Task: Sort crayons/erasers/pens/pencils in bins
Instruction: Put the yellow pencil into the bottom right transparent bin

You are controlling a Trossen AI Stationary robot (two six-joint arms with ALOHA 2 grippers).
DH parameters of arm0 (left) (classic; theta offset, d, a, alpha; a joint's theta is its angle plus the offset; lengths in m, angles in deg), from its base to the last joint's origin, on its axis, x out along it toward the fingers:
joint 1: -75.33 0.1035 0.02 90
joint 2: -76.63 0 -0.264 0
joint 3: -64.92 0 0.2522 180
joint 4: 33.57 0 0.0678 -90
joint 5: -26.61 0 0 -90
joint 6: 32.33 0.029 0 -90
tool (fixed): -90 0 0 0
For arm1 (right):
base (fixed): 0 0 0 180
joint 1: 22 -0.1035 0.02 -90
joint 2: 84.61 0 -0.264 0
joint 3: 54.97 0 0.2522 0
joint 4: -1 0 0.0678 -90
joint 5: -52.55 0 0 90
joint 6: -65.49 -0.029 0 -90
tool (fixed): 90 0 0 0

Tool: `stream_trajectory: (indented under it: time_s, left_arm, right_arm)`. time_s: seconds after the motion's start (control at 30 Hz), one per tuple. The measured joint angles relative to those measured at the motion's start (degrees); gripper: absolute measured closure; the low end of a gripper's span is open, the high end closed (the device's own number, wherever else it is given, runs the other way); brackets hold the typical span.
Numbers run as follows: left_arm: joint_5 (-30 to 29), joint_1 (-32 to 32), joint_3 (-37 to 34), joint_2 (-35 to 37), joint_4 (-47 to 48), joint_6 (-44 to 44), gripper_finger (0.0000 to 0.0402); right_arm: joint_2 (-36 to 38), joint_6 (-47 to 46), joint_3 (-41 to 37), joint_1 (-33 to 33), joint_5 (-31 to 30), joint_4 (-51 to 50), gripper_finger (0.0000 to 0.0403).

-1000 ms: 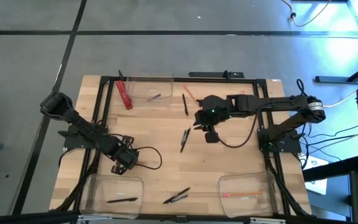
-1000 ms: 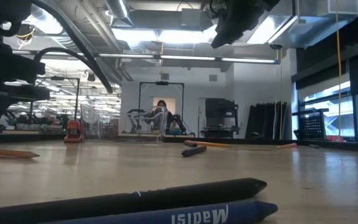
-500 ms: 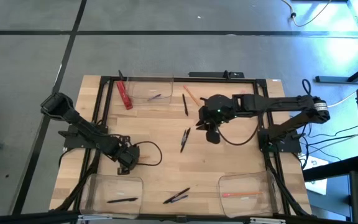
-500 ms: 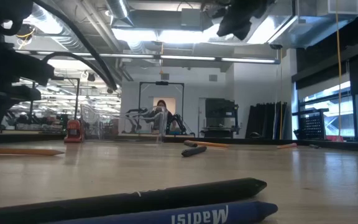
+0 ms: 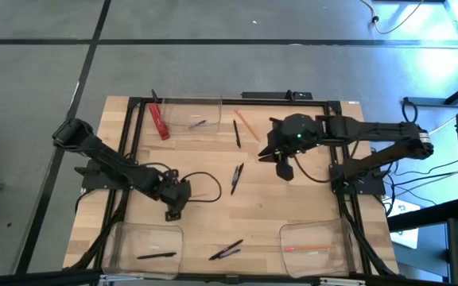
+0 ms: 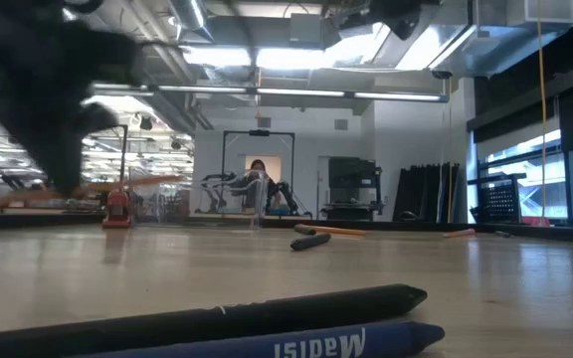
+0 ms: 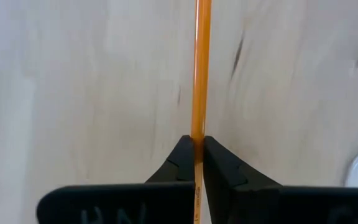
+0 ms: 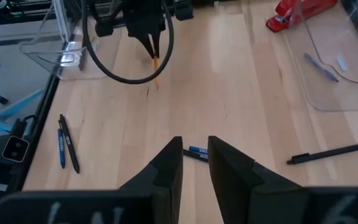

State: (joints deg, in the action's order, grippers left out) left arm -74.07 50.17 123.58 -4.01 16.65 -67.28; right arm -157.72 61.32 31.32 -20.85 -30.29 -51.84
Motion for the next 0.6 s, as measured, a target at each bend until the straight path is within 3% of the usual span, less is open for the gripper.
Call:
stream_trajectory:
  time_s: [0.37,0.6]
  left_arm:
    - [-3.39,9.25,10.57,0.04,-0.14,9.04,0.0401]
    - [-3.76,14.96,13.82,0.02,-6.48,13.1,0.0401]
  right_arm:
    - [3.85,0.25,0.02,-0.02,1.45,-6.03,0.0325]
    - [4.7,0.15,0.02,-0.69,4.48,-10.15,0.0325]
